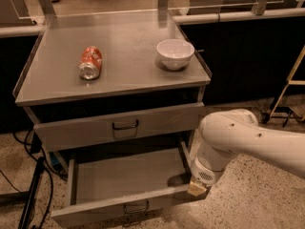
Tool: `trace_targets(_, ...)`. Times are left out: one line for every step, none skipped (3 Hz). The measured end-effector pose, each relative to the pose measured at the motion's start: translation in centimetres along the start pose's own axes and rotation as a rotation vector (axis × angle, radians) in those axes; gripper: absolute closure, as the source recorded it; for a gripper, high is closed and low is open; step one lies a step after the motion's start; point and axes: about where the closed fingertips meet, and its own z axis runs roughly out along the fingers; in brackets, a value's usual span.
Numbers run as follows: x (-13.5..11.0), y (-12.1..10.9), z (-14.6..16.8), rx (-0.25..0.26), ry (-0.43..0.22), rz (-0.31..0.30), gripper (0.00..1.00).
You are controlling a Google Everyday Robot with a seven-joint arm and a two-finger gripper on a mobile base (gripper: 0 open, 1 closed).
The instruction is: Close middle drawer
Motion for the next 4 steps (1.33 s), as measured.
trace_targets(-1.6, -0.9, 5.6, -0.061, 0.006, 0.031, 1.00)
trace_targets(-1.5, -0.8, 6.0, -0.071, 0.007, 0.032, 1.00)
trace_targets(-1.0, -0.7, 10.5, -0.156, 0.017, 0.077, 1.00)
trace_targets(-1.3, -1.5, 13.8, -0.192, 0.013, 0.111, 1.00)
